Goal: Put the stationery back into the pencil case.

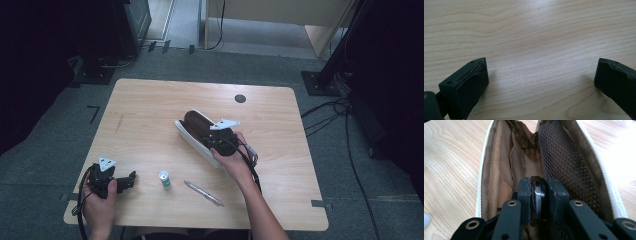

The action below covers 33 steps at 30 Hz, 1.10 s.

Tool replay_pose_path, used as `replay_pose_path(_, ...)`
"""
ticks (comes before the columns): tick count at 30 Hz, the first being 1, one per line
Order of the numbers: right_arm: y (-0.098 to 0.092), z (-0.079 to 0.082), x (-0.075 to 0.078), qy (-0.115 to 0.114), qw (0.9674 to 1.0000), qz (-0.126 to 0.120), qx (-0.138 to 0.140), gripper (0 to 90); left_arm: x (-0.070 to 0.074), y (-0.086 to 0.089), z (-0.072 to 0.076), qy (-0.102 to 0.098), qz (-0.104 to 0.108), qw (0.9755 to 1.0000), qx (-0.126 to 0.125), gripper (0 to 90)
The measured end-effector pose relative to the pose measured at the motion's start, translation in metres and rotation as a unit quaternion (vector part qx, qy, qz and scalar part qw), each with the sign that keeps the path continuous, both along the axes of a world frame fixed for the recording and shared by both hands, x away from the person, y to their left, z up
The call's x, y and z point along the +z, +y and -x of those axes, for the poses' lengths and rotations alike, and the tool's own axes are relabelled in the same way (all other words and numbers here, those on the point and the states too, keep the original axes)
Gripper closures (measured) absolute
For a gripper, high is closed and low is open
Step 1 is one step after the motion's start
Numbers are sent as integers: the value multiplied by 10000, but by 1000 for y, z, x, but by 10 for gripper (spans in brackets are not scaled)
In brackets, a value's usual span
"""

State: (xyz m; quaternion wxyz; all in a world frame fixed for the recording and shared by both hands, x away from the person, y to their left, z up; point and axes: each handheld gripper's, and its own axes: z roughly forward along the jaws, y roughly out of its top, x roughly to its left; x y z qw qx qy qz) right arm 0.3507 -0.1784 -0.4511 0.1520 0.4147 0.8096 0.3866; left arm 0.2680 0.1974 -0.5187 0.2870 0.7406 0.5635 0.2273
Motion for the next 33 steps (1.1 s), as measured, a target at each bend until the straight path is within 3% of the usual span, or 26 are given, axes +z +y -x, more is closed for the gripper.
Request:
replay_pose_path(17, -3, 1, -3, 147, 9999, -42, 4, 709, 0, -1, 0, -16, 8, 10000, -8, 0)
replay_pose_path(24, -6, 4, 2, 17, 9999, -109, -41, 705, 0, -1, 0, -14, 8, 10000, -11, 0)
replay_pose_path(33, -14, 16, 20, -343, 9989, -317, -68, 707, 0, -1, 0, -20, 23, 10000, 1, 0)
